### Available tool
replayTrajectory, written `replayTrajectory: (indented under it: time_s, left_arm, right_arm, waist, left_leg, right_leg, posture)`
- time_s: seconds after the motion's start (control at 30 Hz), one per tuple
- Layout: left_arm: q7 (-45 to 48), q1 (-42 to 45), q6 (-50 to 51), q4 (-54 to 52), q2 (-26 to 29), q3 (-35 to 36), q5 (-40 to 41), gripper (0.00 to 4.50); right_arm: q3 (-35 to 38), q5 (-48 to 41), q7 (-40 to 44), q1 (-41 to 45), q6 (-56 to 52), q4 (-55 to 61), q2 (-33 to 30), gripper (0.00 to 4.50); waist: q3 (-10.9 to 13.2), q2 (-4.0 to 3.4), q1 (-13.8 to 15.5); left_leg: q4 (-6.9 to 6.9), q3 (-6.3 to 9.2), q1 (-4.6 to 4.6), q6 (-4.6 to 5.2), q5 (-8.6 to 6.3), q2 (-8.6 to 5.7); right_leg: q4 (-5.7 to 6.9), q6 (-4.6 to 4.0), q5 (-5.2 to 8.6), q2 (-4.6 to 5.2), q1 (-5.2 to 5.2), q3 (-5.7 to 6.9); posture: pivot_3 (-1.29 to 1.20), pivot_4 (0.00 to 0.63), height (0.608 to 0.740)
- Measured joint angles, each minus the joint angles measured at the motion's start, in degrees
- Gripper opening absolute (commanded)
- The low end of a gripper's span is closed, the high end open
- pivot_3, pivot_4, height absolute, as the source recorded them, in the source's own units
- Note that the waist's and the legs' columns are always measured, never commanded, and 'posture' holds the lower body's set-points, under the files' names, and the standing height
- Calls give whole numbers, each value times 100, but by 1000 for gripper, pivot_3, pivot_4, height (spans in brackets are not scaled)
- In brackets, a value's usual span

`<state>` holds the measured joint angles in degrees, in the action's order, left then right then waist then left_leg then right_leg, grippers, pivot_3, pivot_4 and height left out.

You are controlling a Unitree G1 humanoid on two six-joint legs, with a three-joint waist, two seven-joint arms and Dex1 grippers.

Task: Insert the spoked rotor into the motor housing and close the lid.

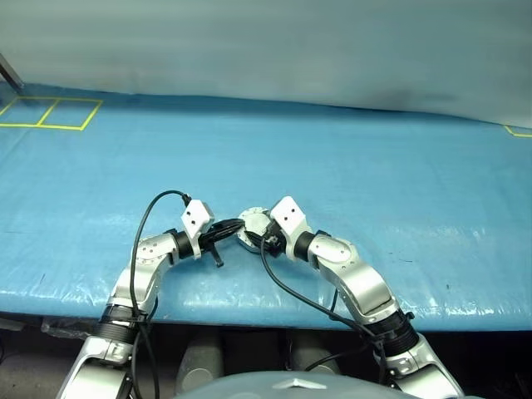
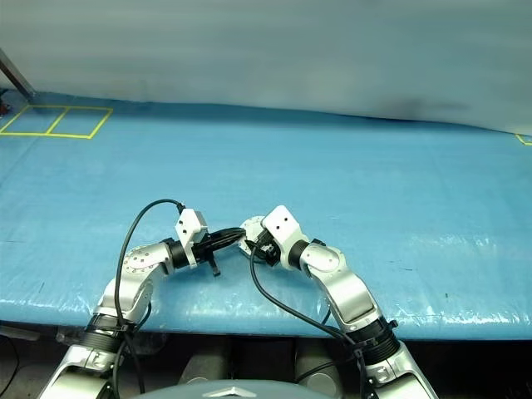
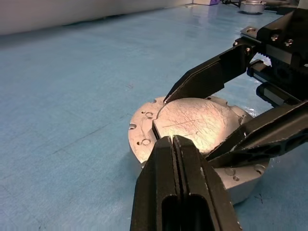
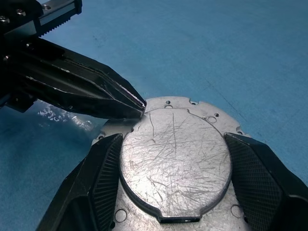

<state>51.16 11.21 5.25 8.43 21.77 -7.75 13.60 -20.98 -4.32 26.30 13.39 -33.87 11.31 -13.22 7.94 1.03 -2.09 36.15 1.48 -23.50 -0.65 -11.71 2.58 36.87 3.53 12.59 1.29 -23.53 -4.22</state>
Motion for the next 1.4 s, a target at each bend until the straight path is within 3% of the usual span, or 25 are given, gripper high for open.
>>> replayTrajectory:
  time_s: [0.37,0.43,0.53,0.83,1.2,1.4]
  left_arm:
    - [-16,-47,17,19,39,-15,-7,0]
    - [-10,-32,14,24,39,-18,-6,0]
    - [9,-24,3,51,39,-19,-7,0]
    - [5,-56,-63,106,68,-12,-13,0]
    - [-10,-60,-126,137,67,-12,-13,0]
    - [-9,-60,-202,176,70,-14,-14,0]
  right_arm:
    - [8,-8,31,34,-66,-1,-5,3060]
    - [77,-85,85,35,-123,2,21,3800]
    - [293,-337,157,3,-214,79,99,4454]
    - [1403,-1522,10,-132,-986,831,560,4454]
    - [3144,-3059,-647,-544,-2487,491,1070,4454]
    - [3444,-3695,-792,-563,-2852,350,1352,4454]
  waist:
    - [-7,0,0]
    - [-7,0,1]
    - [-6,0,4]
    - [-1,-6,16]
    - [10,-25,10]
    - [15,-33,9]
  left_leg:
    - [0,1,4,-1,0,-2]
    - [0,1,4,-1,0,-2]
    - [-1,1,-3,-1,0,-3]
    - [-7,1,-21,0,0,-3]
    - [-11,1,-21,0,0,-2]
    - [-14,0,-24,0,-1,-4]
  right_leg:
    - [-3,0,0,5,-8,3]
    - [-3,0,0,6,-8,4]
    - [-5,0,0,7,-6,4]
    - [-6,0,0,7,-8,4]
    - [-5,0,1,9,-12,4]
    - [-11,0,1,10,-13,4]
  posture:
    - [0,150,740]
    - [0,150,740]
    - [0,150,740]
    - [0,150,740]
    - [0,150,740]
    - [0,150,740]
